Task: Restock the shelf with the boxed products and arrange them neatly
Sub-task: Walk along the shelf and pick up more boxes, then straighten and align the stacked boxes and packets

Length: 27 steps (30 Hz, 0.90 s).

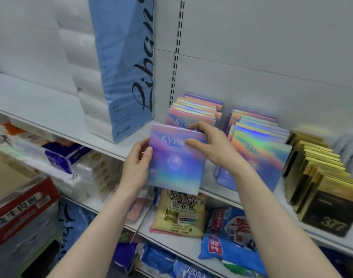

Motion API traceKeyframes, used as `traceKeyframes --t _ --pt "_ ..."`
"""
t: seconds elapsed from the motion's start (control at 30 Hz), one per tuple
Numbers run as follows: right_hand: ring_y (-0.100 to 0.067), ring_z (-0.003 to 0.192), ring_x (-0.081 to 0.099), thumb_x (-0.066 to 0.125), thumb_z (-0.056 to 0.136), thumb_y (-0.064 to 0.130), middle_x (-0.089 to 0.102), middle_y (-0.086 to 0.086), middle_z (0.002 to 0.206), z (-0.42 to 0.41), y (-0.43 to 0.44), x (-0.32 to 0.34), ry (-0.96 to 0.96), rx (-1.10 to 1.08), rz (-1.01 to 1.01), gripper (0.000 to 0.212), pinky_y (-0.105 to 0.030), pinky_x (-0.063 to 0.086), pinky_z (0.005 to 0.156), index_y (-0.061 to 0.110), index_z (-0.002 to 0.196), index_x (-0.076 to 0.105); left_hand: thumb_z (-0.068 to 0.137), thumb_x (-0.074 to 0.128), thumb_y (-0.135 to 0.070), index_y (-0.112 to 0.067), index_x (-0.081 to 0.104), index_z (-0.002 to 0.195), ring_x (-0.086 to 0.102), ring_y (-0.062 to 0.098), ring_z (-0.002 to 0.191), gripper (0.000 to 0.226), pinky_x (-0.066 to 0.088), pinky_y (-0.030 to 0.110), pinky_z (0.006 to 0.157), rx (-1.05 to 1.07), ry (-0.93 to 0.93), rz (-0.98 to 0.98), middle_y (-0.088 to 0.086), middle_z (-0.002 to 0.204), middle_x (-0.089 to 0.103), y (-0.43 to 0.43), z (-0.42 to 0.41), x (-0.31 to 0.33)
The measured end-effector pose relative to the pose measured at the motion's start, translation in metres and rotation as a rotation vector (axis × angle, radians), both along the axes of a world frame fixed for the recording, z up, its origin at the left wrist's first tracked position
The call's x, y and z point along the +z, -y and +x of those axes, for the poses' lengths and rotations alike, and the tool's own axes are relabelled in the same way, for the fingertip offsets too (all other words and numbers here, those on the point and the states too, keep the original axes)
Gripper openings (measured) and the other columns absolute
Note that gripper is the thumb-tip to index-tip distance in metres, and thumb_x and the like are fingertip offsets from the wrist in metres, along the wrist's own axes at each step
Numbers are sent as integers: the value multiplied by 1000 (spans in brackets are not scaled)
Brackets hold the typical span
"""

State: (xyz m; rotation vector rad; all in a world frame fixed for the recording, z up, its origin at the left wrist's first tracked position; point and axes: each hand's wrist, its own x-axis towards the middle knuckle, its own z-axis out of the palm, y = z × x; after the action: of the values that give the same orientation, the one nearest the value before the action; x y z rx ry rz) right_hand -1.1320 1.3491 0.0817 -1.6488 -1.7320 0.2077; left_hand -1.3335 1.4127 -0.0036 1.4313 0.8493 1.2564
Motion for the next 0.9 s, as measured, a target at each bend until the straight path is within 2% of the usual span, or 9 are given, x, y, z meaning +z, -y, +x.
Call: traceKeyframes --t 0.07,0.2,0.27,0.33,0.4,0.47,0.7,0.83,0.9 --pt "-3 105 53 69 89 20 63 6 114 9 -5 10 44 -48 64 29 -17 38 88 16 116 61 96 55 -15 -20 50 131 58 -4 99 36 45 14 87 -4 -104 77 -3 124 59 -7 5 5" --pt "-18 115 53 68 88 18 61 -4 121 19 -22 9 99 -137 85 32 -19 33 91 14 119 60 91 62 -20 -24 48 133 56 9 111 45 46 28 95 -10 -362 207 -3 129 52 -15 14 1" --pt "-28 113 51 75 81 21 58 -10 117 18 -29 -3 264 -223 111 41 -24 32 93 12 118 62 89 64 -21 -23 48 135 54 12 114 49 45 32 97 -23 -447 245 -2 129 48 -17 18 -3" --pt "-33 112 48 81 72 27 54 -12 117 15 -28 -14 430 -312 121 57 -36 37 93 12 124 61 87 65 -20 -24 47 136 53 14 115 52 44 36 99 -37 -482 268 -1 129 45 -19 20 -7" --pt "-34 113 46 82 68 30 52 -13 121 10 -24 -18 529 -370 120 70 -41 39 89 14 130 57 86 66 -19 -25 47 135 53 15 117 53 45 39 99 -41 -514 293 -1 130 44 -22 21 -9" --pt "-35 115 45 81 69 30 51 -13 125 7 -22 -20 583 -399 116 73 -43 39 88 14 134 53 86 66 -19 -25 46 135 52 15 118 53 45 39 100 -44 -546 306 -1 132 43 -24 22 -10" --pt "-38 112 49 81 71 27 50 -17 127 14 -17 -18 540 -389 84 69 -47 46 88 11 132 53 85 66 -19 -27 46 134 52 15 118 53 46 41 98 -33 -587 353 -1 133 44 -30 23 -11" --pt "-41 105 53 79 74 20 49 -19 126 26 -14 -17 504 -351 92 61 -49 49 85 7 129 54 82 69 -16 -23 48 134 48 21 121 56 38 30 100 65 -607 455 3 132 45 -31 31 -2" --pt "-41 110 52 77 78 20 45 -20 132 29 -14 -19 461 -333 82 61 -49 49 89 7 132 52 79 72 -16 -21 45 136 46 23 123 64 36 29 101 95 -607 479 4 134 43 -33 36 5"
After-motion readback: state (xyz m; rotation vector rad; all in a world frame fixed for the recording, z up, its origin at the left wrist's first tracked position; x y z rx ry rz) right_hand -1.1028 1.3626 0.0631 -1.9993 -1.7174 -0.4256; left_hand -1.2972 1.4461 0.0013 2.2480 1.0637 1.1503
